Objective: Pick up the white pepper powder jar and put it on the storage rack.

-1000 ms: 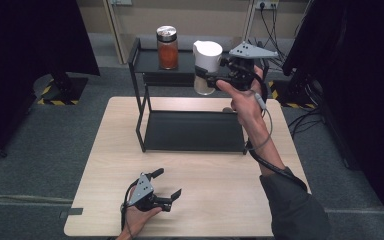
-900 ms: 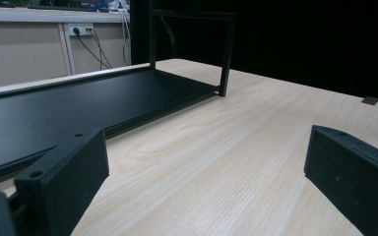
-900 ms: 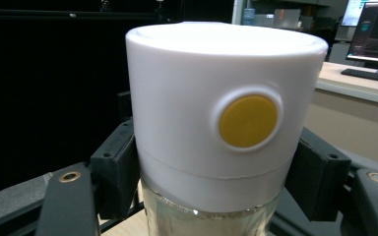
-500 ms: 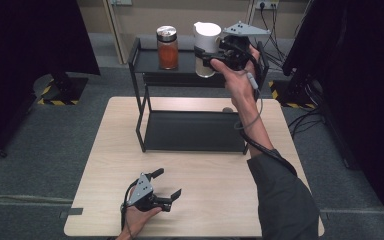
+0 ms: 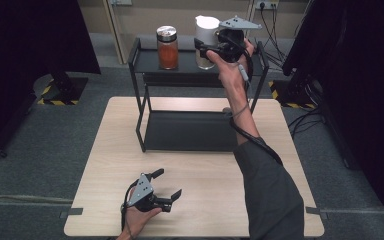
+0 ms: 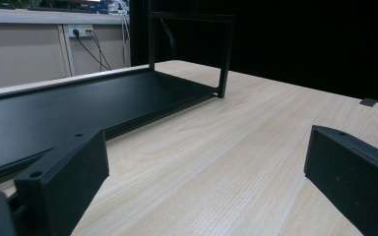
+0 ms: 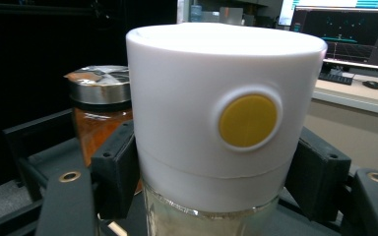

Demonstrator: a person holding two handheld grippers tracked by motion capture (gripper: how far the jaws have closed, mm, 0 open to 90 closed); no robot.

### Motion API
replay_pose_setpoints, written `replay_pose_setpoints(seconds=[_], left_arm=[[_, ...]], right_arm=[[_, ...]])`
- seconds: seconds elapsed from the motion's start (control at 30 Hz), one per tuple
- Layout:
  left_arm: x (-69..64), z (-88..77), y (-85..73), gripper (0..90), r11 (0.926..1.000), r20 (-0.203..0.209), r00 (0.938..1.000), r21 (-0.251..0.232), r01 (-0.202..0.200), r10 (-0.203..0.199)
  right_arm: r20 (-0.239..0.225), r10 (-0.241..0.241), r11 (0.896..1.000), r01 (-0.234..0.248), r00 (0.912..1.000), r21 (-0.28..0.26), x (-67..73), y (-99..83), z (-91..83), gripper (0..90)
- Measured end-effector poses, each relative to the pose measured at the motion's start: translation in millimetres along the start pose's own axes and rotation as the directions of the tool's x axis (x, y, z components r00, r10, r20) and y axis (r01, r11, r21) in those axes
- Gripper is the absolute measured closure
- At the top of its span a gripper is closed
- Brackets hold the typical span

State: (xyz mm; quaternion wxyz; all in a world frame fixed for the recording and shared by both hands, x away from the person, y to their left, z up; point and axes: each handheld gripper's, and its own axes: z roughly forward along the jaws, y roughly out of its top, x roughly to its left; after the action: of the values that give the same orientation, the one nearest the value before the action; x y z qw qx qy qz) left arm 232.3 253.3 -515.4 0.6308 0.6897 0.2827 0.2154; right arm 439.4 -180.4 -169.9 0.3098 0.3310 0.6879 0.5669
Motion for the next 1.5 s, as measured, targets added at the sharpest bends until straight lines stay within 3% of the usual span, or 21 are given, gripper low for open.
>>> replay_pose_setpoints(seconds=[0.5,1.07,1.3,1.5], left_arm=[[-1.1,0.0,-0.4,2.4,1.0,0.0,1.0,-0.005,-0.006,0.006],[-1.3,0.1,-0.4,2.4,1.0,-0.002,1.0,-0.003,-0.008,0.008],[-1.2,-0.2,-0.3,2.4,1.0,-0.003,1.0,-0.004,-0.009,0.009],[-1.2,-0.1,-0.3,2.4,1.0,-0.002,1.0,-0.004,-0.009,0.009]], right_arm=[[0.048,0.008,1.0,-0.008,0.9988,0.012,0.6,-4.4,19.8,30.8],[0.044,0.024,1.0,-0.023,0.9987,-0.019,-1.3,-18.1,23.4,30.3],[0.067,0.051,0.998,-0.049,0.9965,-0.026,1.4,-21.4,21.8,8.7],[0.069,0.055,0.998,-0.054,0.9961,-0.021,1.6,-21.9,14.9,2.1]])
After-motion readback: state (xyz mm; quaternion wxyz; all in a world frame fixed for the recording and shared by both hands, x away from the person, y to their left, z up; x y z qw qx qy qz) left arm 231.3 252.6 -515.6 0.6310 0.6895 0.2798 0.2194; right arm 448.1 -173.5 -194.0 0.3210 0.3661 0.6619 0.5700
